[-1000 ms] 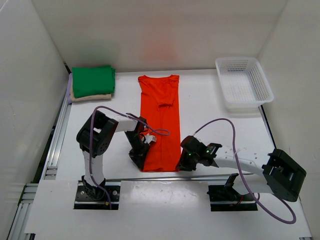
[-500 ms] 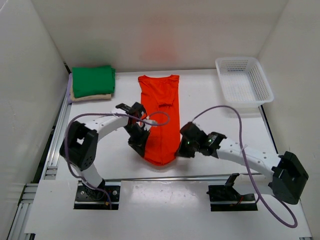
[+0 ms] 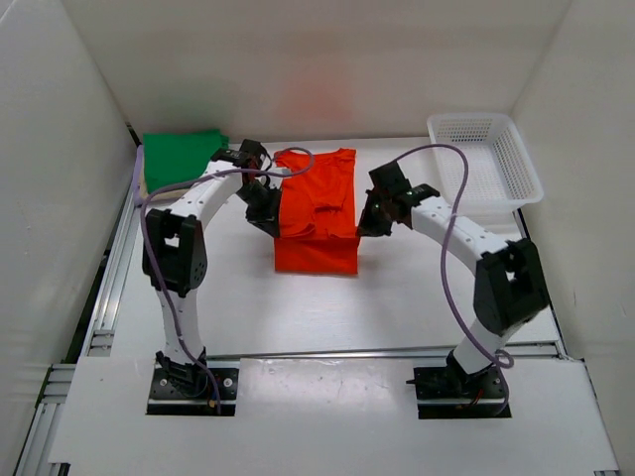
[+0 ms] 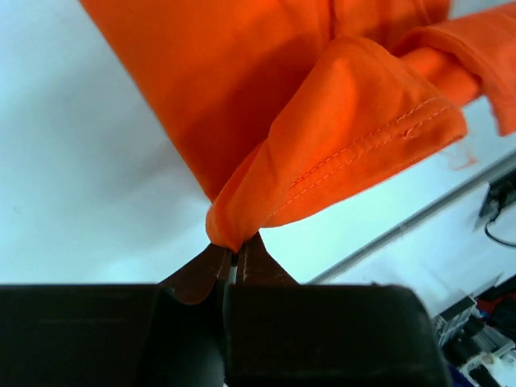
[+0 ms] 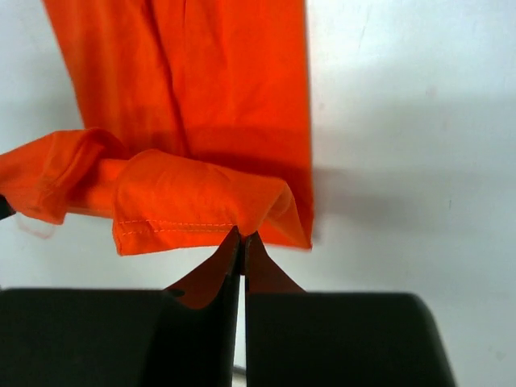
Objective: Fold and stack the t-shirts
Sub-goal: Fold the folded rectangular tshirt in 1/3 of the way
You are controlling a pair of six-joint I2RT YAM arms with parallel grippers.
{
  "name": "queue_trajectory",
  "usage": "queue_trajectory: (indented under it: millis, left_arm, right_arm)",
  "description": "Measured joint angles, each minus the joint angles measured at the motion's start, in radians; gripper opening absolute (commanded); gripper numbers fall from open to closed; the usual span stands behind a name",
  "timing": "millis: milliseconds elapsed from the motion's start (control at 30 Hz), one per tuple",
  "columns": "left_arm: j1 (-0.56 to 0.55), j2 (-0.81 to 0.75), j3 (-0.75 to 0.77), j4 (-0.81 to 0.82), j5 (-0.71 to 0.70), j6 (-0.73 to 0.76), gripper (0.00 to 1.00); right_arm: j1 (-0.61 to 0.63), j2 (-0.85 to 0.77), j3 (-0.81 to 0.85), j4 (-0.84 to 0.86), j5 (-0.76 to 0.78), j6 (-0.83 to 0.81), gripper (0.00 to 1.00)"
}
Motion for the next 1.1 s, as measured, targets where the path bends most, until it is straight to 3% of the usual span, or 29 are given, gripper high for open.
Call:
queue_trajectory:
  millis: [200, 300, 400, 433, 467, 500, 600, 733, 833, 933, 1000, 1100]
  left_arm:
    - [0.018, 0.183, 0.167, -0.005, -0.021, 0.0, 0.13]
    - [0.03, 0.229, 0.216, 0.014, -0.023, 0.0, 0.25]
    - [0.047, 0.259, 0.262, 0.024, -0.03, 0.002, 0.36]
    - [0.053, 0.272, 0.28, 0.031, -0.036, 0.002, 0.43]
    - [0.058, 0.285, 0.299, 0.037, -0.044, 0.003, 0.49]
    - [0.063, 0.297, 0.315, 0.042, -0.051, 0.005, 0.59]
    - [0.077, 0.336, 0.356, 0.055, -0.093, 0.002, 0.6]
    - [0.089, 0.314, 0.313, 0.106, -0.213, 0.003, 0.6]
    - [0.068, 0.187, 0.127, 0.202, -0.318, 0.003, 0.6]
    - [-0.027, 0.032, -0.023, 0.246, -0.379, 0.003, 0.6]
    - [-0.12, -0.031, -0.054, 0.265, -0.379, 0.003, 0.6]
    - [-0.242, -0.05, -0.052, 0.304, -0.34, 0.004, 0.6]
  right_arm:
    - [-0.079, 0.203, 0.191, -0.003, -0.068, -0.061, 0.0]
    - [-0.103, 0.279, 0.257, -0.004, -0.097, -0.075, 0.0]
    - [-0.12, 0.363, 0.331, -0.007, -0.121, -0.082, 0.15]
    - [-0.126, 0.393, 0.359, -0.008, -0.128, -0.083, 0.32]
    - [-0.131, 0.424, 0.391, -0.009, -0.135, -0.08, 0.38]
    - [-0.137, 0.458, 0.426, -0.01, -0.141, -0.085, 0.4]
    - [-0.157, 0.541, 0.532, -0.027, -0.148, -0.1, 0.43]
    - [-0.18, 0.525, 0.519, -0.033, -0.14, -0.114, 0.46]
    - [-0.184, 0.42, 0.4, -0.026, -0.119, -0.129, 0.42]
    - [-0.165, 0.242, 0.196, -0.001, -0.111, -0.116, 0.21]
    - [-0.152, 0.13, 0.058, 0.049, -0.124, -0.085, 0.05]
    - [-0.149, 0.026, -0.128, 0.151, -0.208, 0.008, 0.0]
